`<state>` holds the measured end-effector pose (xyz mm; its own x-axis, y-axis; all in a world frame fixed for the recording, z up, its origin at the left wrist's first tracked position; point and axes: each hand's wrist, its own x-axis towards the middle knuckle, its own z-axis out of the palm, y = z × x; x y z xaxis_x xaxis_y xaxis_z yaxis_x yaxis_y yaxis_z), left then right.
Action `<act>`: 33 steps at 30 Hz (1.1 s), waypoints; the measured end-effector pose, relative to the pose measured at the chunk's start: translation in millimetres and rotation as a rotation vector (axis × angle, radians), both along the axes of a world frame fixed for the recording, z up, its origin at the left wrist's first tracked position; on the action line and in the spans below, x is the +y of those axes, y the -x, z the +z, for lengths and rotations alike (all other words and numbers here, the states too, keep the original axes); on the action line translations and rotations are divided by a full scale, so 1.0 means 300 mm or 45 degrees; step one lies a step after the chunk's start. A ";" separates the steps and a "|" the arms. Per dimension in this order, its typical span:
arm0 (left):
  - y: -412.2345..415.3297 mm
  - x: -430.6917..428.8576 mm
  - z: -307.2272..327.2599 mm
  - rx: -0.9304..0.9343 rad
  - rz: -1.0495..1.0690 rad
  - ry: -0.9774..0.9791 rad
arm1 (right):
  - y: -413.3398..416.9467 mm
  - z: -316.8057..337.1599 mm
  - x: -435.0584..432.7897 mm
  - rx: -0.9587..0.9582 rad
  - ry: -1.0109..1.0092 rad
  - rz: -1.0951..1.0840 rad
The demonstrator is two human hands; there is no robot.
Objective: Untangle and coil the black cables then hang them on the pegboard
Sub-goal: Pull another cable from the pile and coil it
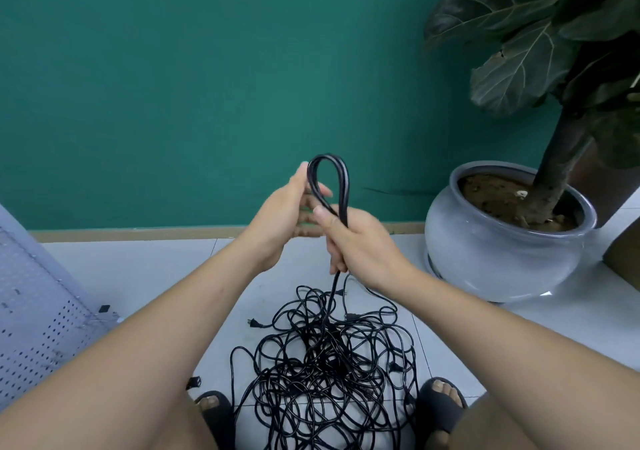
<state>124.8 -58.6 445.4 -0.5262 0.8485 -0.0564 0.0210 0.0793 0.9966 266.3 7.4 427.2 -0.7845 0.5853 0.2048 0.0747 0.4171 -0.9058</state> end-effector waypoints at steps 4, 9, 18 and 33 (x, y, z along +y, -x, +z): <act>-0.037 -0.022 -0.090 0.265 -0.280 0.215 | -0.028 0.054 0.054 0.116 -0.028 -0.112; -0.117 -0.022 -0.221 0.355 -0.451 0.338 | -0.044 0.075 0.092 0.271 0.161 -0.164; -0.136 -0.069 -0.376 0.437 -0.422 0.514 | -0.063 0.125 0.129 0.510 0.119 -0.310; -0.274 -0.180 -0.085 1.144 -0.474 0.412 | -0.052 0.091 0.238 0.246 -0.347 -0.647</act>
<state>206.9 -112.6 420.0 -0.1931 0.9808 -0.0268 0.8275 0.1775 0.5327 281.9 78.6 454.4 -0.3542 0.7832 0.5110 0.1700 0.5913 -0.7884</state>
